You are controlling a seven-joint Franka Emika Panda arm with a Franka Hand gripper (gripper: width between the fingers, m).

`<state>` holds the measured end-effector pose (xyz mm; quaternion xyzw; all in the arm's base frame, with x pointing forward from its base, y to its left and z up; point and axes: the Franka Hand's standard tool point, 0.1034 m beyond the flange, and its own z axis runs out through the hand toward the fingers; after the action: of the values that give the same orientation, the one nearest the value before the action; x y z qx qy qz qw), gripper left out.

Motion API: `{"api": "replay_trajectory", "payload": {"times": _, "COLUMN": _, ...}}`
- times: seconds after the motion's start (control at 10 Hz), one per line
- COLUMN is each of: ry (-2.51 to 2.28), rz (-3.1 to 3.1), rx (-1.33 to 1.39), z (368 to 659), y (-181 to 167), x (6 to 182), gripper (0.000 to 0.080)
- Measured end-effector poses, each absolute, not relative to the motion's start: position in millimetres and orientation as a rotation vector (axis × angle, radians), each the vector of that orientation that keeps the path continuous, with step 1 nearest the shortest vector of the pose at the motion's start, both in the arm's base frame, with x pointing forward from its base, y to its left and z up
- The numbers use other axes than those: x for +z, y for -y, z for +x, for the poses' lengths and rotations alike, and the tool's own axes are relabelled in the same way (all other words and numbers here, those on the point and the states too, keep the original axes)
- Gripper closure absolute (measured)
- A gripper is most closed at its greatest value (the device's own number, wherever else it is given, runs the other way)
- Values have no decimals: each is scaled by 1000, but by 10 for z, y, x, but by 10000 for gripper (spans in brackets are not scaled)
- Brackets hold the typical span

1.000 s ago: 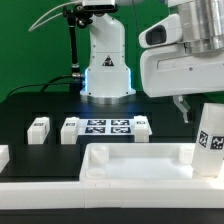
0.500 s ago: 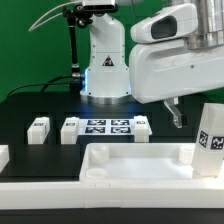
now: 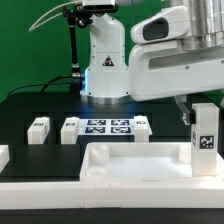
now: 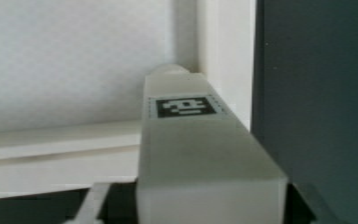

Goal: Assemble desk

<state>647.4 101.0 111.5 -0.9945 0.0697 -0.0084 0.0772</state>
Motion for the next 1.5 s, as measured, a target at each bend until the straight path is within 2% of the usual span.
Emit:
{"api": "replay_trajectory", "payload": {"times": 0.3, "ry": -584, "rz": -2931, "rx": -12, "z": 6477, "y": -997, "x": 1113, "gripper": 501}}
{"api": "replay_trajectory", "payload": {"times": 0.7, "ry": -1349, "rz": -2615, "rx": 19, "z": 6484, "y": -929, "x": 1114, "gripper": 501}}
{"api": "replay_trajectory", "payload": {"times": 0.9, "ry": -1657, "rz": -2407, "rx": 78, "z": 6472, "y": -957, "x": 1105, "gripper": 501}}
{"api": "replay_trajectory", "payload": {"times": 1.1, "ry": -1756, "rz": -2365, "rx": 152, "z": 6394, "y": -1126, "x": 1103, "gripper": 502}}
{"api": "replay_trajectory", "payload": {"times": 1.2, "ry": -1716, "rz": -2390, "rx": 144, "z": 6400, "y": -1102, "x": 1099, "gripper": 424}}
{"api": "replay_trajectory", "payload": {"times": 1.3, "ry": -1616, "rz": -2459, "rx": 137, "z": 6392, "y": -1106, "x": 1098, "gripper": 424}}
{"api": "replay_trajectory", "payload": {"times": 1.4, "ry": -1410, "rz": -2582, "rx": 139, "z": 6379, "y": -1124, "x": 1102, "gripper": 252}}
{"api": "replay_trajectory", "payload": {"times": 1.5, "ry": -1189, "rz": -2688, "rx": 158, "z": 6369, "y": -1152, "x": 1102, "gripper": 252}}
